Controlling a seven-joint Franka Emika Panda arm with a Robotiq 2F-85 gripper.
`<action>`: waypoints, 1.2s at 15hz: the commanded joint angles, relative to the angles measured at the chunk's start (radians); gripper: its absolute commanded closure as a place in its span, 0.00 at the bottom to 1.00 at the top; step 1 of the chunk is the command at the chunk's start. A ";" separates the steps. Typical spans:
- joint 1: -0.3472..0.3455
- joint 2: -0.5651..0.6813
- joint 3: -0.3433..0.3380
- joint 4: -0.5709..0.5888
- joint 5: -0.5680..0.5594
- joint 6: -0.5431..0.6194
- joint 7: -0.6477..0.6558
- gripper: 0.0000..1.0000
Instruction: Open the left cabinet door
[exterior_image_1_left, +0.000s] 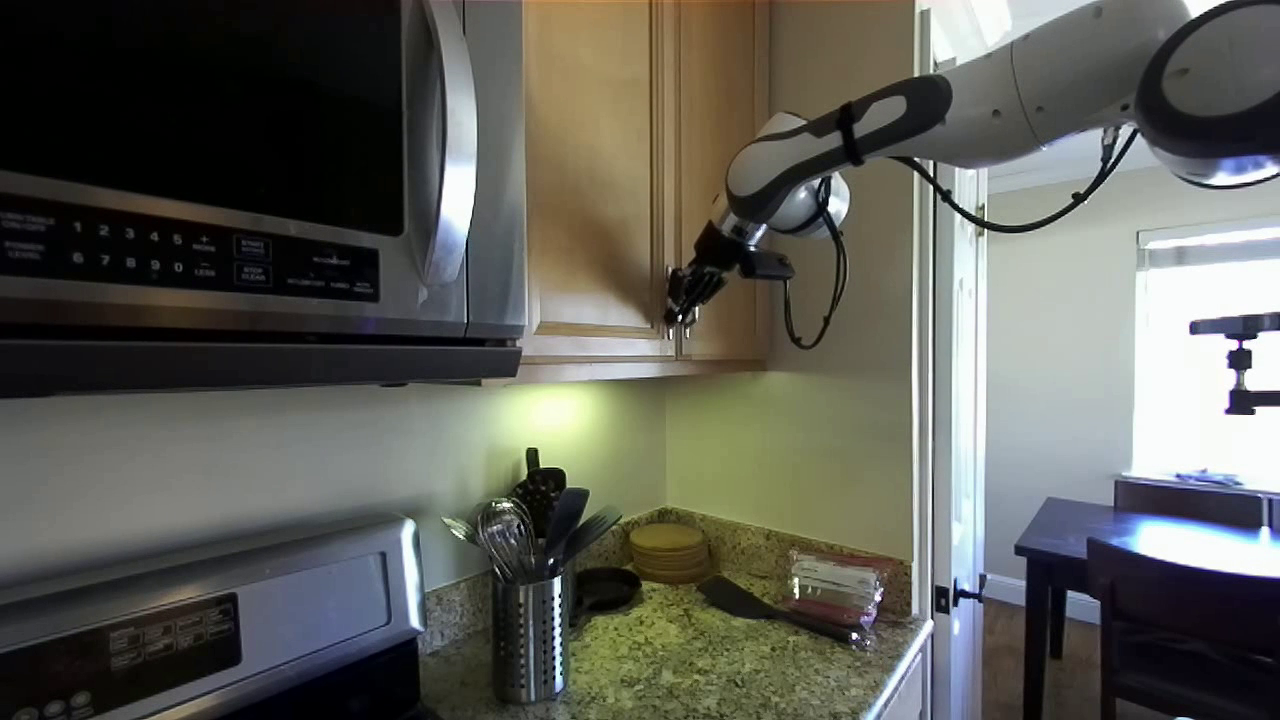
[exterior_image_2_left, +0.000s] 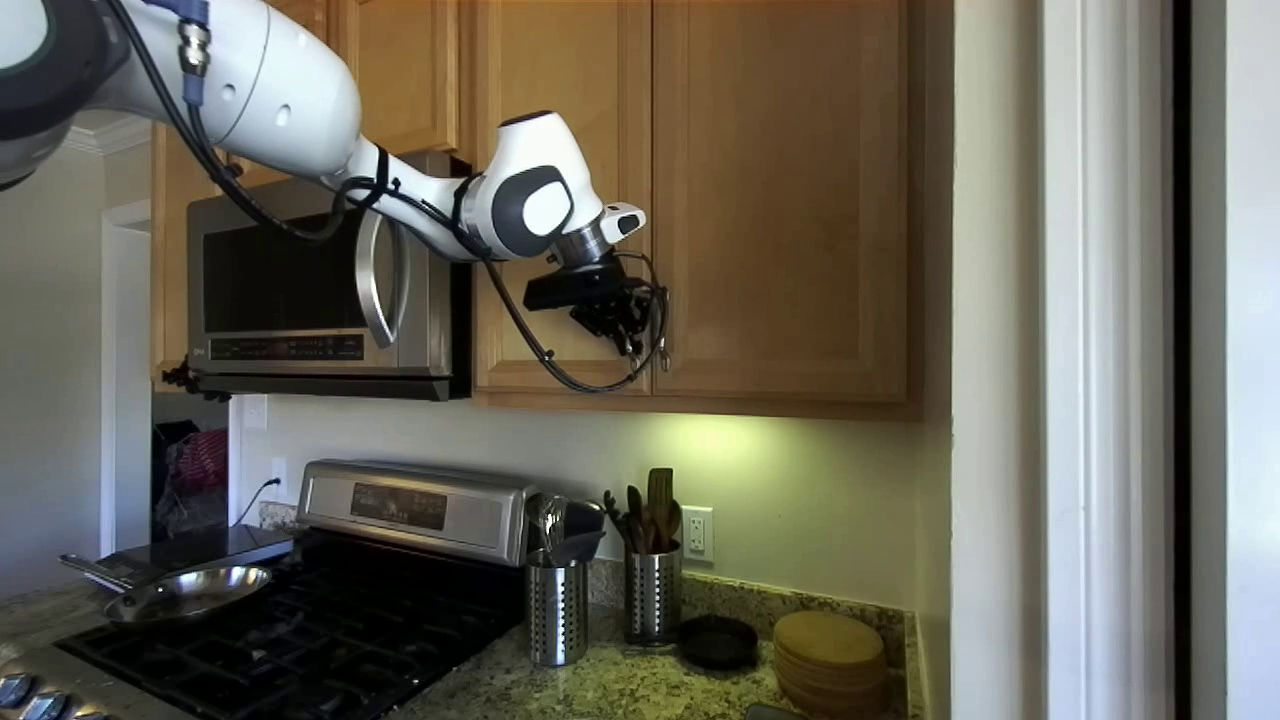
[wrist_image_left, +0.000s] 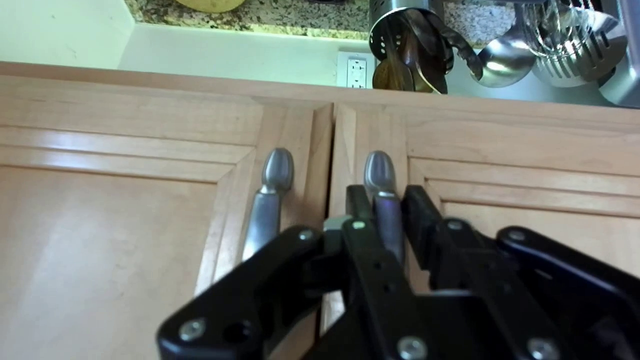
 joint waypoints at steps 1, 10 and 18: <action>-0.019 0.005 0.009 0.003 0.030 0.033 -0.040 0.95; -0.008 -0.090 0.011 -0.109 0.000 -0.018 -0.010 0.91; 0.026 -0.345 0.032 -0.357 -0.135 -0.079 0.109 0.91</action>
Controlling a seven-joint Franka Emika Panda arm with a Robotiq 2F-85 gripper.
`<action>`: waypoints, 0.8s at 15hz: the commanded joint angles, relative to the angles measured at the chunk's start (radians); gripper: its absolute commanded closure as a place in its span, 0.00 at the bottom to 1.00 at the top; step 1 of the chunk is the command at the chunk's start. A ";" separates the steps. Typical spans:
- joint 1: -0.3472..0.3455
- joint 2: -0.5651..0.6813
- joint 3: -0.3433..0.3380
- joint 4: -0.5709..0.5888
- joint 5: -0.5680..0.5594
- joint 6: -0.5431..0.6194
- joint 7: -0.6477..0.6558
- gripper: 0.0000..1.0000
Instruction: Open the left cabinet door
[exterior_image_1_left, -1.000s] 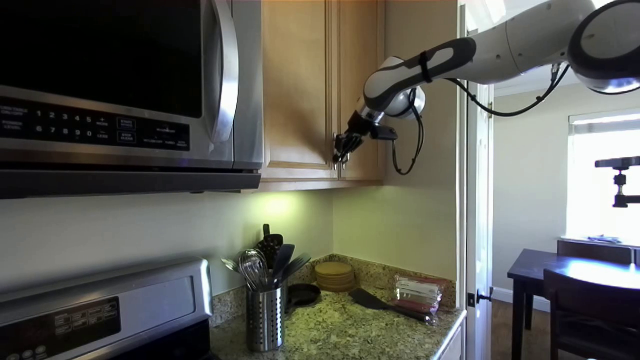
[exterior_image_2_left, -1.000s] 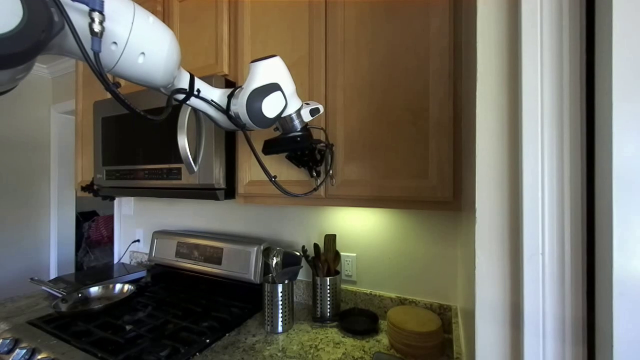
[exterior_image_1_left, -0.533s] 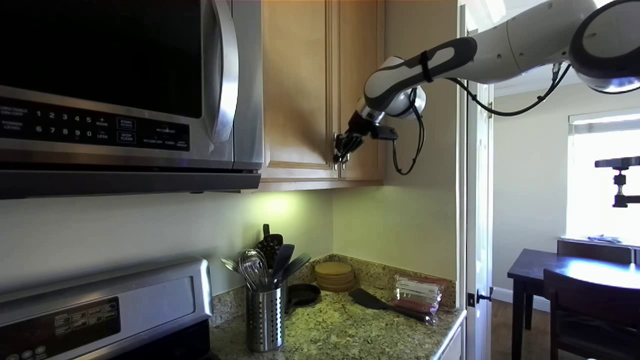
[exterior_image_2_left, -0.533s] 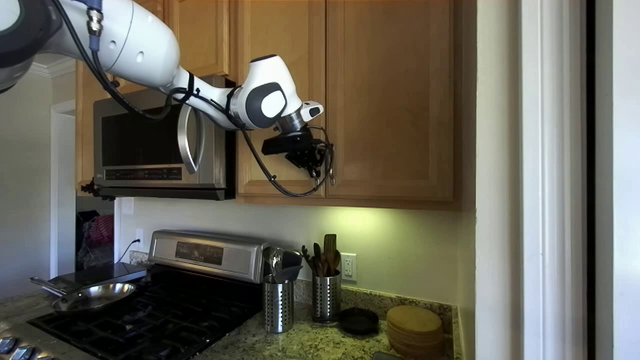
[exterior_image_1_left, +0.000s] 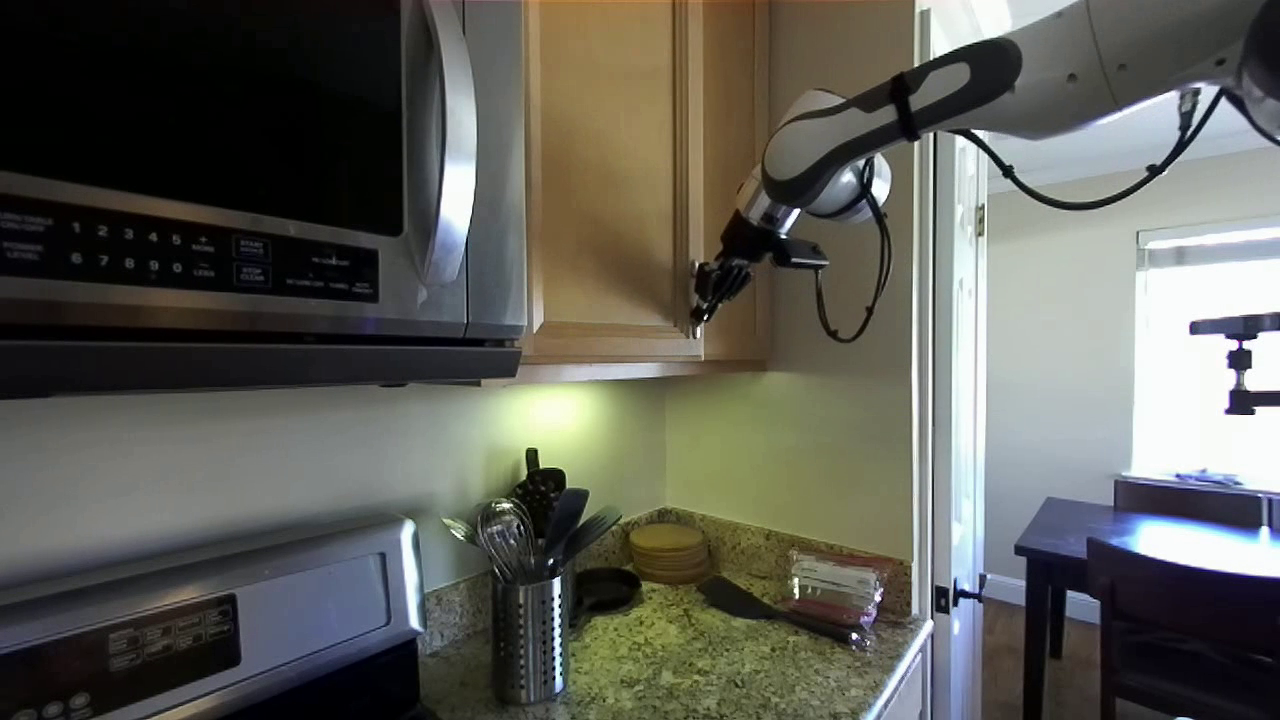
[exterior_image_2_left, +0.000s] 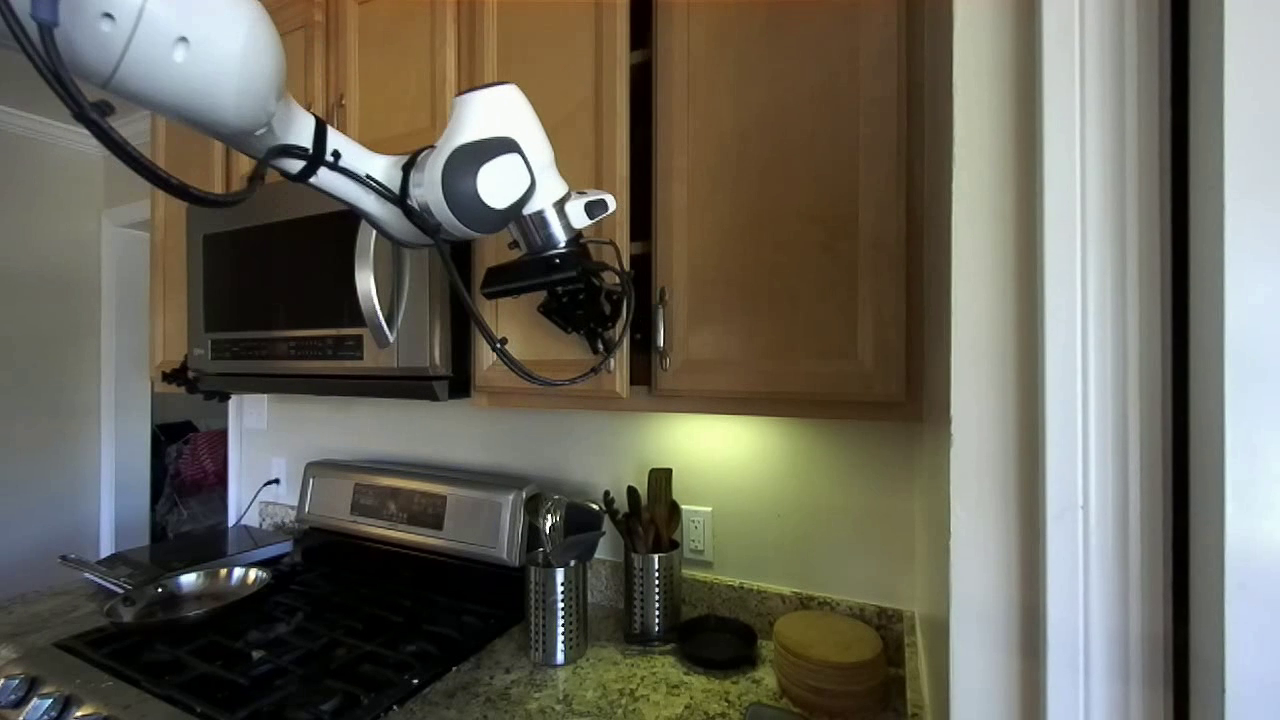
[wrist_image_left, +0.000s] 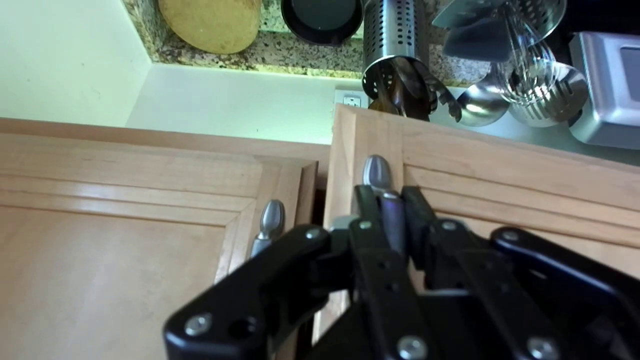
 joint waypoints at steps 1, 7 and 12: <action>0.031 -0.197 0.034 -0.189 -0.092 -0.054 0.090 0.91; 0.094 -0.400 0.088 -0.313 -0.103 -0.157 0.071 0.91; 0.202 -0.543 0.089 -0.345 -0.067 -0.350 -0.043 0.64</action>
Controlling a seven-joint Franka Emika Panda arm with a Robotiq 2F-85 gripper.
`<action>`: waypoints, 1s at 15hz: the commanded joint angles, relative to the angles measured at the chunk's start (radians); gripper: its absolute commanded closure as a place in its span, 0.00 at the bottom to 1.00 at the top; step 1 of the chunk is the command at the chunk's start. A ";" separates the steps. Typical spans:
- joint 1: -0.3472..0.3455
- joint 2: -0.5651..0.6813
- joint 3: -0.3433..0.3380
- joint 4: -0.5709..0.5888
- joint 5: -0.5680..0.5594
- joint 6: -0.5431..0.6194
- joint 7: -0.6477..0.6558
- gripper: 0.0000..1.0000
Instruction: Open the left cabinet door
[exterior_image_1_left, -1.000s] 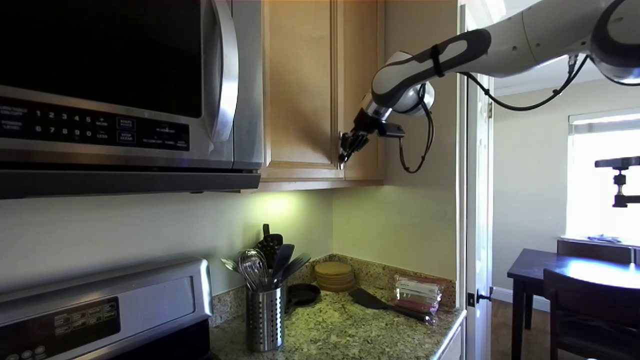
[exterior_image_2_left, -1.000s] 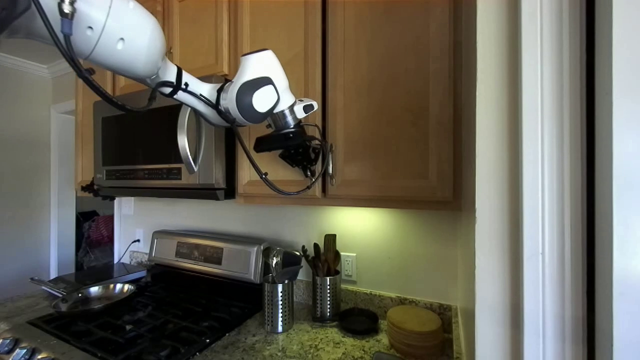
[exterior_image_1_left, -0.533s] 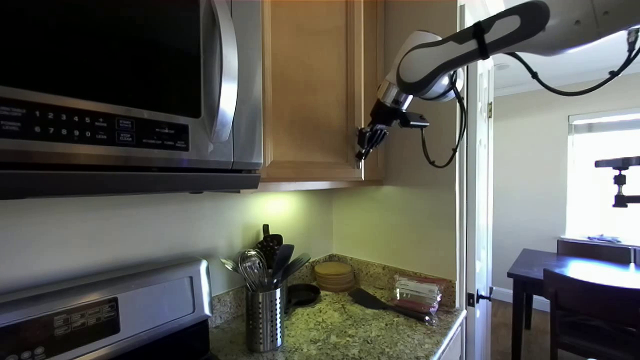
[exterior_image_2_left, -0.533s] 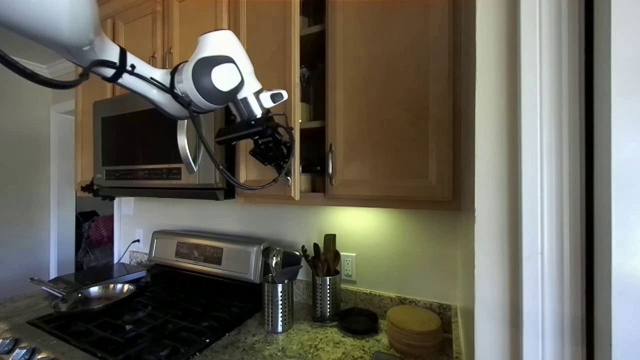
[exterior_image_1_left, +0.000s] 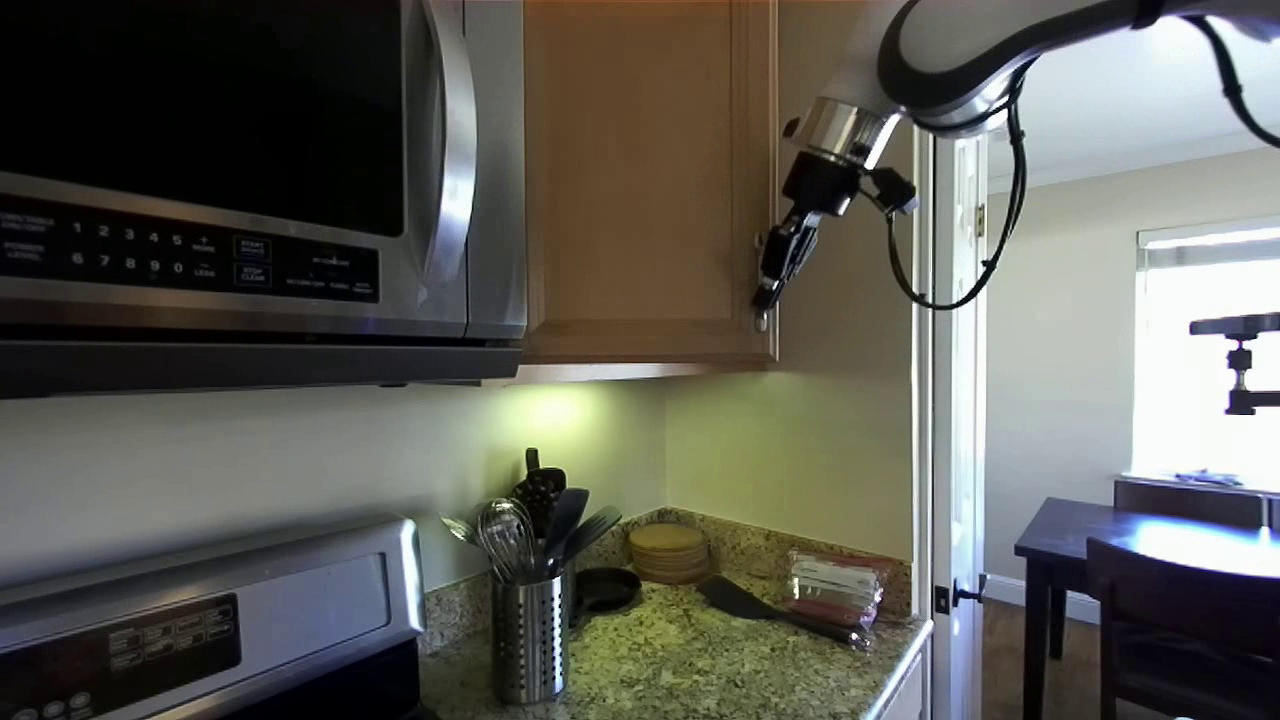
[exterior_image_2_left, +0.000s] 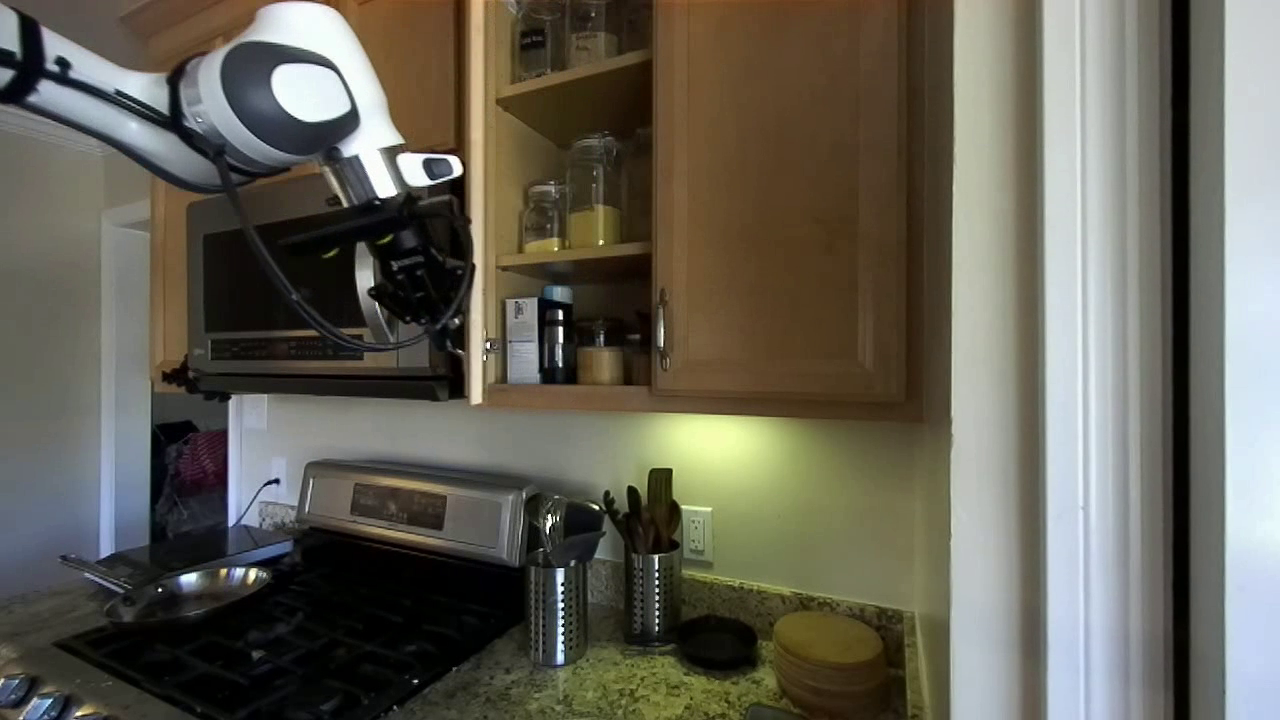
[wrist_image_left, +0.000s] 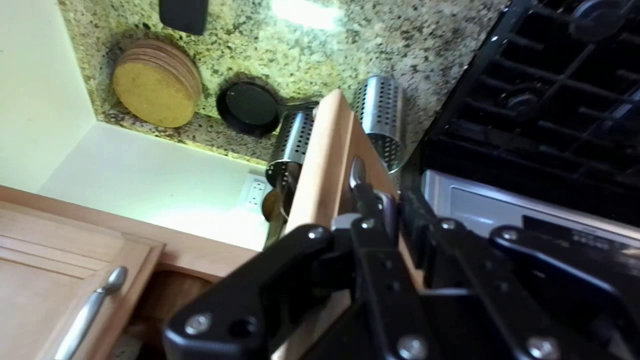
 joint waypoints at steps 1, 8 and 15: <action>0.106 -0.092 -0.009 -0.003 0.047 -0.089 -0.113 0.57; 0.118 -0.160 -0.090 -0.017 0.126 -0.320 -0.153 0.14; 0.030 -0.087 -0.122 -0.008 0.081 -0.291 -0.091 0.00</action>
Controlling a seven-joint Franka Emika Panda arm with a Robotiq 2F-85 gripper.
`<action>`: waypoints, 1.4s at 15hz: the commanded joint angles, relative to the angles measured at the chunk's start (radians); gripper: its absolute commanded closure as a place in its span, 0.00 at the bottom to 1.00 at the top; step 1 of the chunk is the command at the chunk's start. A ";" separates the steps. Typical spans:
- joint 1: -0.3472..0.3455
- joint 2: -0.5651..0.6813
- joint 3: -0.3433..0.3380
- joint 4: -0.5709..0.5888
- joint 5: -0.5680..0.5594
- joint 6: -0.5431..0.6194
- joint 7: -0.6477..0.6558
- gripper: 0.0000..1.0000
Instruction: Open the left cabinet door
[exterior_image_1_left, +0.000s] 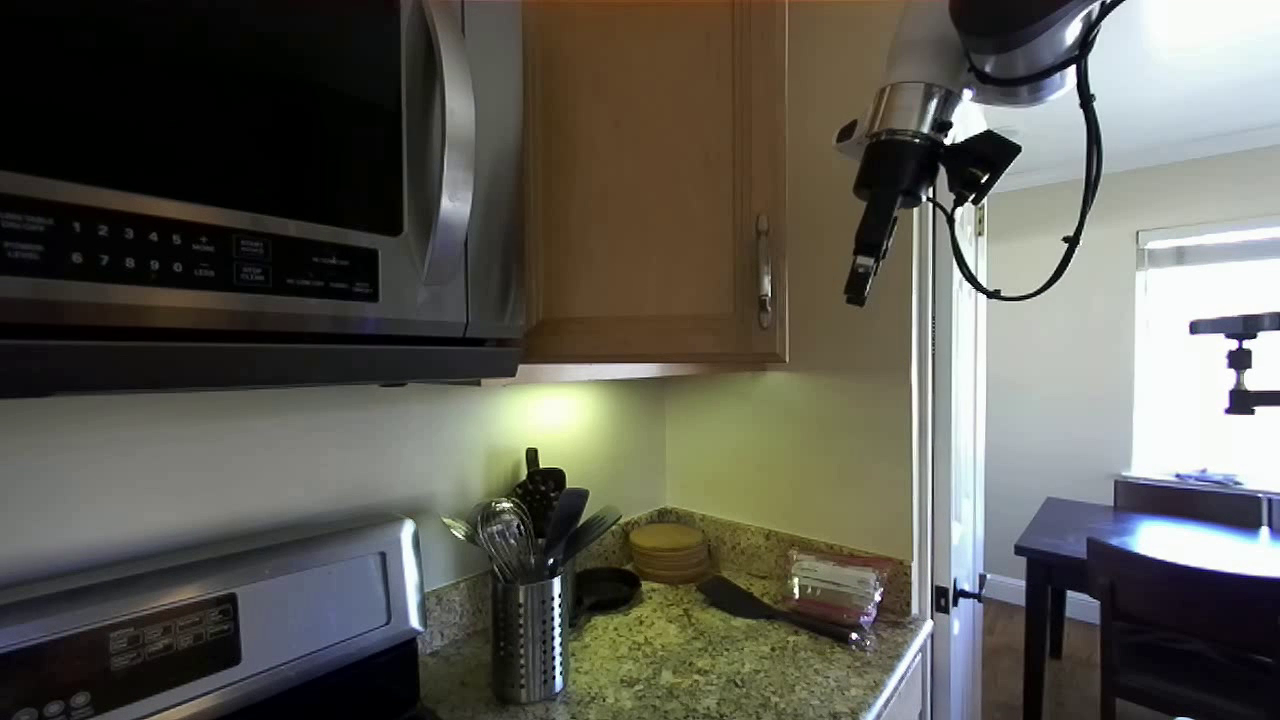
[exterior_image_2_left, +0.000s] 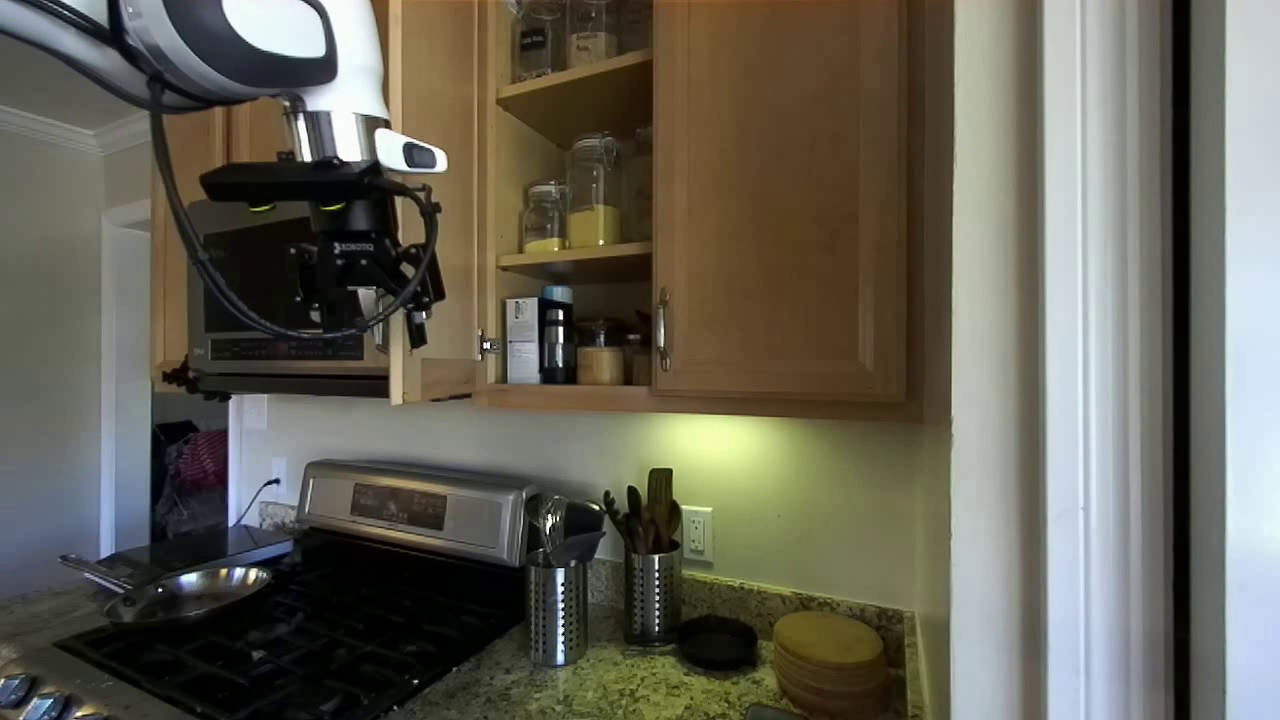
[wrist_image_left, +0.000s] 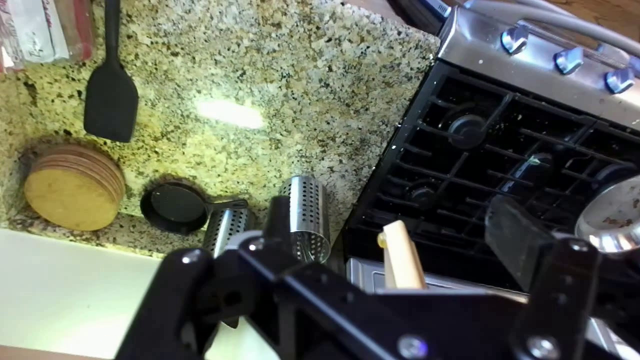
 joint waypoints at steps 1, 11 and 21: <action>-0.057 0.048 0.020 0.002 -0.037 0.117 0.057 0.00; -0.106 0.268 0.065 0.073 -0.152 0.493 0.134 0.00; -0.033 0.251 0.096 0.078 -0.061 0.458 0.088 0.00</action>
